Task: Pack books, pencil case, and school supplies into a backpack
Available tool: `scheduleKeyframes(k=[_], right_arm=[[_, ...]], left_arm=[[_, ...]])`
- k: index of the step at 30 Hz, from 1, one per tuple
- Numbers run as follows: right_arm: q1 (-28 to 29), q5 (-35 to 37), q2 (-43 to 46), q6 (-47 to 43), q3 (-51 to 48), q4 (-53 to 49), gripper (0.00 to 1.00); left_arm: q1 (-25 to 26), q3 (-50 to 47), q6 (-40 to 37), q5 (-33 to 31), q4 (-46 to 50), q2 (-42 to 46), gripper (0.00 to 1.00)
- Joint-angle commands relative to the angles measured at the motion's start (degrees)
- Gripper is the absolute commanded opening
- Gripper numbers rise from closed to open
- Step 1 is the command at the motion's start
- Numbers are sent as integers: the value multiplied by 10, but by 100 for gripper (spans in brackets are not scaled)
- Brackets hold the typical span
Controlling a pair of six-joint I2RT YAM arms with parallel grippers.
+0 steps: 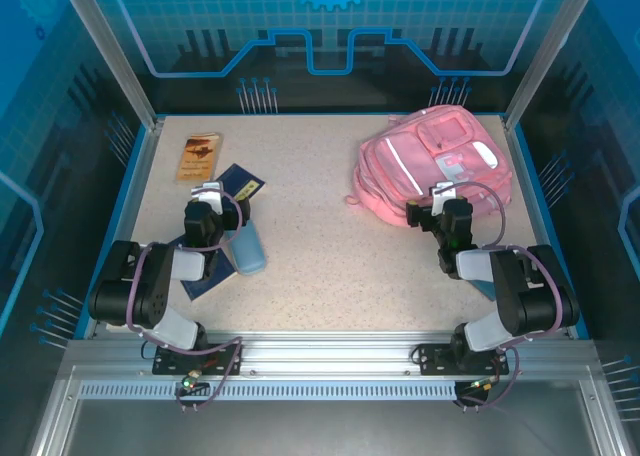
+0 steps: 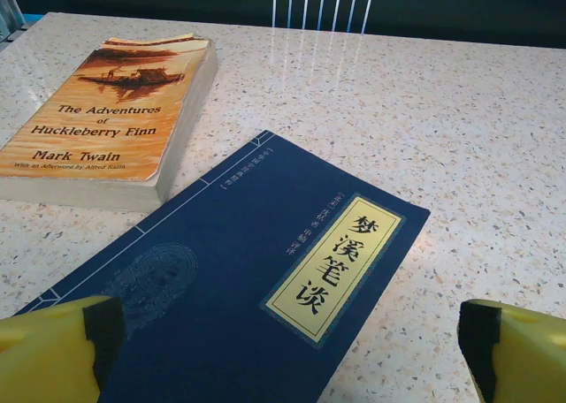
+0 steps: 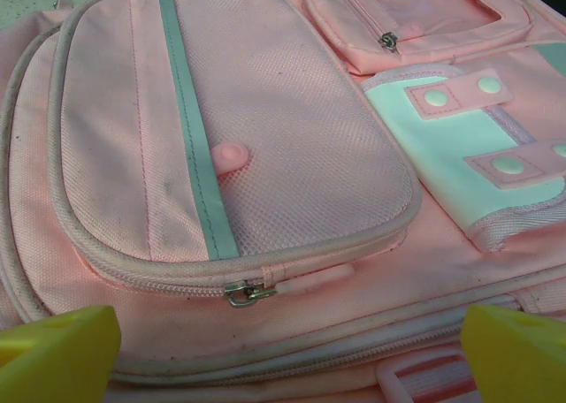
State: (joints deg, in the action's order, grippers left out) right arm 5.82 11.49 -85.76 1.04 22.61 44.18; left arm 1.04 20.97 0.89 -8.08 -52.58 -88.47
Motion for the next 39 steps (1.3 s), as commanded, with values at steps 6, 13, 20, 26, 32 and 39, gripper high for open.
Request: scheduleKeyframes(k=[6,13,20,26,32,39], right_arm=[[-11,-4,-3,0,12,7,100],[-10,-4,-3,0,12,7,100],[-21,-27,-2,4,14,2,100],[-21,-42,24,-4,27,-38,100],[-18,24,162,48,72,-228,100],[-20,1,205,186,231,-548,100]], left_arm=[[3,9,-12,11,-2,-4,99],[2,9,-12,12,-3,-4,99],[-3,12,-9,23,3,-4,99],[-3,-7,-10,19,-22,12,99],[-2,-7,-1,-12,68,118,99],[-1,83,87,-36,332,258,99]])
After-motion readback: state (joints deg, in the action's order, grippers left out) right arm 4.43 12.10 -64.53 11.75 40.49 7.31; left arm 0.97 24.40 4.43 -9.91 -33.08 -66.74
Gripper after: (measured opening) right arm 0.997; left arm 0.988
